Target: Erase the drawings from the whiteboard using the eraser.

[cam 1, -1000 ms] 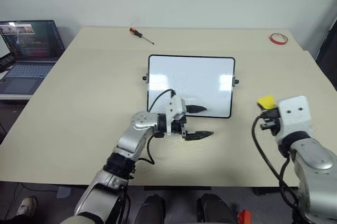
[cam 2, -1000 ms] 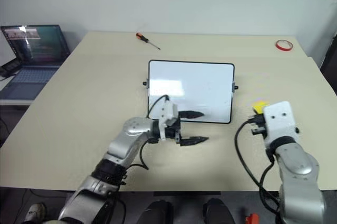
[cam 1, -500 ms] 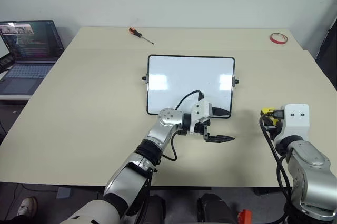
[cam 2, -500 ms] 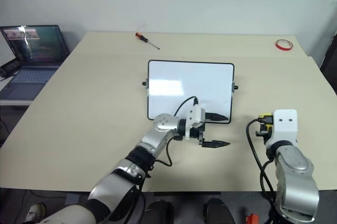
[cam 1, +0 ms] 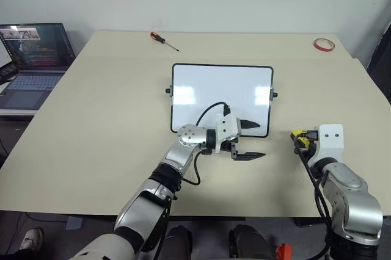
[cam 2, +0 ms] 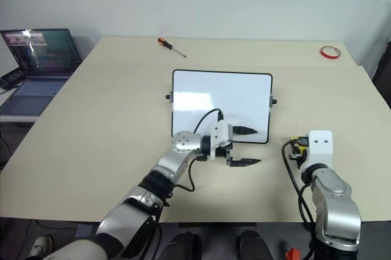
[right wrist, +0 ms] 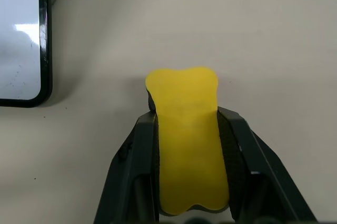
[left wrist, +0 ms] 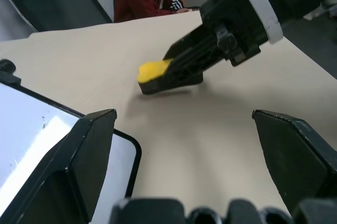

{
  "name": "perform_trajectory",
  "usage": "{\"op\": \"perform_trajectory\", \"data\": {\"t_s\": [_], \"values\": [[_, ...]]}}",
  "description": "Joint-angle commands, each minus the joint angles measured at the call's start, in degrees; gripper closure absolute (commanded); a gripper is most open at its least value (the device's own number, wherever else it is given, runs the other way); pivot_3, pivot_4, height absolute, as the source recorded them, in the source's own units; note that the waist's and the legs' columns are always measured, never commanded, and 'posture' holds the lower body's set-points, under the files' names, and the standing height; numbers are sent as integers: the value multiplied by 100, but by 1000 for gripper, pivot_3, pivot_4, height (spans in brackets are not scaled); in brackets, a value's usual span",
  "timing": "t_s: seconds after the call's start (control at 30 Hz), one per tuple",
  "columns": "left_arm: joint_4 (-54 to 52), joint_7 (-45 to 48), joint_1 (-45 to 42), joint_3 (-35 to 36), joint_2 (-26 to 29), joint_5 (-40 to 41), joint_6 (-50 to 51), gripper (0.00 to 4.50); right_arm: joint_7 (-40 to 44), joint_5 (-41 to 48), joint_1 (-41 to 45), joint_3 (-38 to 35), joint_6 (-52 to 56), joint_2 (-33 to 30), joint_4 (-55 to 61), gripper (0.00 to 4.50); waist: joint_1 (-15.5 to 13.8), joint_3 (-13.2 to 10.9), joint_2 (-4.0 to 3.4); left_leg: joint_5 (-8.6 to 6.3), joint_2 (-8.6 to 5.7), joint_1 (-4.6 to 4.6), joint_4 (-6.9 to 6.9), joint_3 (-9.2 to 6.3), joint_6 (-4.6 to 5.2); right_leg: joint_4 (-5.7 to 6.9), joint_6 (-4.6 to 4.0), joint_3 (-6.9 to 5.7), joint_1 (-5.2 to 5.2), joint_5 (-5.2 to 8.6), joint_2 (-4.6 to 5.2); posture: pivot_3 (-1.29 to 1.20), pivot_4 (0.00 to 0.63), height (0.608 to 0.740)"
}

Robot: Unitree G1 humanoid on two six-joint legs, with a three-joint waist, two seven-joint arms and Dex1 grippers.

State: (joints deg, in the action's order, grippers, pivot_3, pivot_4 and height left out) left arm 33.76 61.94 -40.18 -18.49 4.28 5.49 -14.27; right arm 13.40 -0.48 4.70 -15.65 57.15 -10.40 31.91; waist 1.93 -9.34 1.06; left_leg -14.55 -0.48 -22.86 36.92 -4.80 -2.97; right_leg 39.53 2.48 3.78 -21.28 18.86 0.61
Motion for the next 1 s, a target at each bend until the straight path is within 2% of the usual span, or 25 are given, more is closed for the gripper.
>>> {"op": "perform_trajectory", "data": {"t_s": [0.03, 0.27, 0.6, 0.8, 0.93, 1.0], "values": [[-300, -42, 34, 48, 22, 16, 34, 0, -64, 129, 123, -16, -241, -81, -30, 3312, 3, 0, 0, 0, 0, 0, 0, 0, 0, 0, 0, 0, 0, 0, 0, 0, 150, 740], [-480, -73, 112, 23, 58, 12, 155, 0, -145, 281, 121, 1, -298, -129, -175, 3312, -2, 0, 0, 0, 0, 0, 1, 1, 0, 1, 0, 1, 0, 0, 0, 0, 150, 740], [-667, -81, 147, 27, 74, 30, 305, 0, -301, 357, 124, 34, -374, -163, -223, 23, -1, 0, 0, 0, 1, 0, 1, 1, 0, 2, 0, 1, 0, 0, 0, 0, 150, 740], [-925, 9, 219, 65, 228, 103, 464, 0, -466, 500, 214, -53, -457, -64, 5, 23, 6, 0, -1, 0, 1, 0, 1, 1, 0, 3, 0, 2, -1, 0, -1, 0, 150, 740], [-1644, -15, 474, 310, 641, 336, 983, 0, -413, 592, 128, 7, -701, -95, 473, 23, 24, 1, -2, 0, 3, 0, 0, 4, 0, 10, 0, 8, -6, 0, -1, 0, 150, 740], [-2386, -437, 767, 849, 1070, 513, 1556, 0, -472, 593, -28, -212, -784, -134, 1049, 23, 46, 0, -3, 0, 5, 0, 0, 3, 0, 11, 0, 7, -7, 0, -2, 0, 150, 740]]}}
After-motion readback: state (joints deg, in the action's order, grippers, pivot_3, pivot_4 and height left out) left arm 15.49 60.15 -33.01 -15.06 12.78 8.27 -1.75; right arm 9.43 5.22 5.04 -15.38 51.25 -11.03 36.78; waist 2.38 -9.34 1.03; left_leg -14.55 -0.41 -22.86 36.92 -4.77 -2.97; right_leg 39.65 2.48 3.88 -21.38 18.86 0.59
